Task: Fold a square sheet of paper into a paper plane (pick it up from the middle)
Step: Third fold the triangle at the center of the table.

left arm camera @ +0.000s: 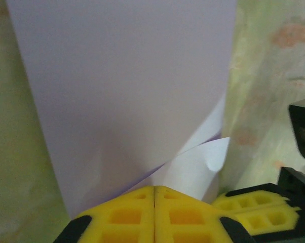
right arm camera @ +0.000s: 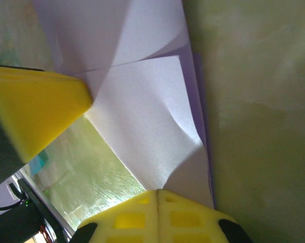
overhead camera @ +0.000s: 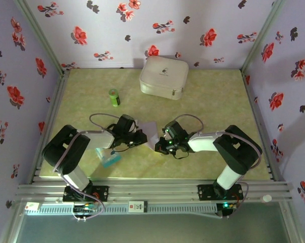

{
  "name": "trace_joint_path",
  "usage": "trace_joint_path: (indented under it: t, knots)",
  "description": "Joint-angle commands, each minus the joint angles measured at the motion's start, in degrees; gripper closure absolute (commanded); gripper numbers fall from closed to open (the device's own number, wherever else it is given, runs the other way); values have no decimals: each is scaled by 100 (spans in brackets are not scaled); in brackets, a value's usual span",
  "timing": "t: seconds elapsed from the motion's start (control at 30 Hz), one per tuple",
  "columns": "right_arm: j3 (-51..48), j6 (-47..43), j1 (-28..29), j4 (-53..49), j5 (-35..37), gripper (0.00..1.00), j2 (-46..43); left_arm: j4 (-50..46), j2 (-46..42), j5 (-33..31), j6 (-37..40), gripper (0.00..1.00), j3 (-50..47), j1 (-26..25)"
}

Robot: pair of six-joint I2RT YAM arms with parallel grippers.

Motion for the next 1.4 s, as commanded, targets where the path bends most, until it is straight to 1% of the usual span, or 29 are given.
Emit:
trace_joint_path:
  t: [0.0, 0.13, 0.2, 0.53, 0.7, 0.9, 1.07, 1.37]
  knots:
    - [78, -92, -66, -690, 125, 95, -7, -354, 158, -277, 204, 95, 7, -34]
    - [318, -32, -57, -664, 43, 94, -241, -368, 175, -382, 192, 96, -181, -34]
    - [476, -76, -31, -727, 17, 94, -209, -320, 177, -387, 175, 96, -239, -34]
    - [1117, -54, 99, -632, 45, 93, 663, -345, 159, -371, 203, 96, -162, -43]
    - [926, -112, 109, -744, 185, 93, 728, -383, 142, -372, 227, 97, -145, -37]
    - [485, -55, 119, -701, 222, 92, 246, -435, 158, -374, 261, 97, -134, -27]
    - [682, -96, 160, -603, 4, 92, 164, -437, 168, -373, 263, 97, -109, -30]
    - [1158, -64, 223, -474, -3, 93, 671, -415, 177, -353, 244, 97, -110, -28]
